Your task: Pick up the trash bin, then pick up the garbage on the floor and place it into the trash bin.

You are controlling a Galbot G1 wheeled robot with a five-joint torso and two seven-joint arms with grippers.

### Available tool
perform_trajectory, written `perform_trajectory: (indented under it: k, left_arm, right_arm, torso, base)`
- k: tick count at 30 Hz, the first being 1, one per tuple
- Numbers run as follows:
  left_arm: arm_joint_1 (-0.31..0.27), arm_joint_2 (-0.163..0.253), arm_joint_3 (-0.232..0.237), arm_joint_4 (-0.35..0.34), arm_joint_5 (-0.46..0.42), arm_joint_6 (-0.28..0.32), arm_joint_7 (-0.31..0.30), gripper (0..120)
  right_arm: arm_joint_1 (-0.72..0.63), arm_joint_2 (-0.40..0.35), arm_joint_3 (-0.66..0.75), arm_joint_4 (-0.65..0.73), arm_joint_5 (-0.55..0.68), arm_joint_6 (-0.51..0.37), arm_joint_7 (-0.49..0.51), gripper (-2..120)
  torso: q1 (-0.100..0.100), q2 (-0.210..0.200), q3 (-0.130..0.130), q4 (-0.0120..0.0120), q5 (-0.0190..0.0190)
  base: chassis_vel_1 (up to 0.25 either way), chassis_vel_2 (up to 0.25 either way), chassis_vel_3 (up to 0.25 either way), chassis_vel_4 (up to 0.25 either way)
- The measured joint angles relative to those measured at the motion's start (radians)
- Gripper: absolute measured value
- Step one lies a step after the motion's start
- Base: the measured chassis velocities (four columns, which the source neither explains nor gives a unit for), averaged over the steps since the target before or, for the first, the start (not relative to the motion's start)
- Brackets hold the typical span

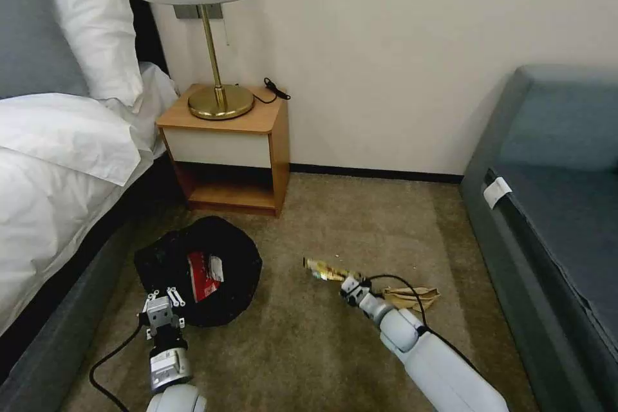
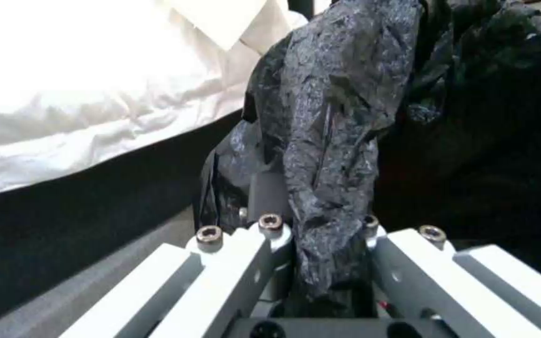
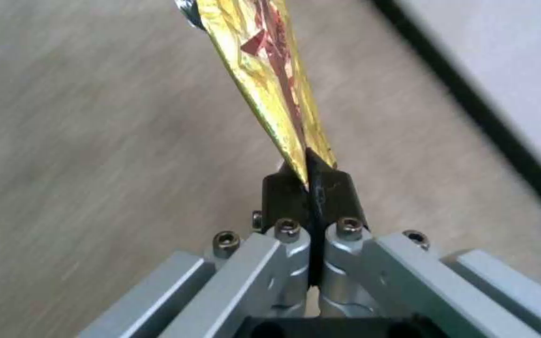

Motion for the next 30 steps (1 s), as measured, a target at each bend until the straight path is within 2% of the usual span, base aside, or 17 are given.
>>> perform_trajectory:
  k: [12,15,21,27,30]
  left_arm:
    - [-0.003,-0.016,0.000,0.010,0.015,-0.004,-0.019,3]
    - [-0.003,-0.033,0.005,0.019,0.037,-0.009,-0.025,3]
    - [-0.006,-0.039,0.007,0.034,0.049,-0.013,-0.027,3]
    - [-0.016,-0.039,0.004,0.052,0.048,-0.015,-0.027,3]
    - [-0.026,-0.039,0.004,0.070,0.047,-0.015,-0.028,3]
  right_arm:
    - [0.016,0.031,0.037,0.102,-0.007,0.027,0.123,0]
    - [0.015,0.062,0.033,0.140,-0.067,0.051,0.213,0]
    - [0.007,0.082,0.016,0.204,-0.141,0.075,0.295,0]
    - [-0.020,0.076,-0.023,0.287,-0.159,0.114,0.300,0]
    - [-0.043,0.063,-0.075,0.350,-0.148,0.170,0.265,0]
  torso:
    - [0.000,0.000,0.000,-0.0001,0.0001]
    - [0.000,0.000,0.000,-0.0001,0.0000]
    - [0.000,0.000,0.000,0.0000,0.0000]
    - [0.000,0.000,0.000,0.0000,-0.0001]
    - [0.000,0.000,0.000,0.0000,-0.0001]
  base:
    - [0.000,0.000,0.000,0.000]
    - [0.000,0.000,0.000,0.000]
    - [0.000,0.000,0.000,0.000]
    - [0.000,0.000,0.000,0.000]
    - [0.000,0.000,0.000,0.000]
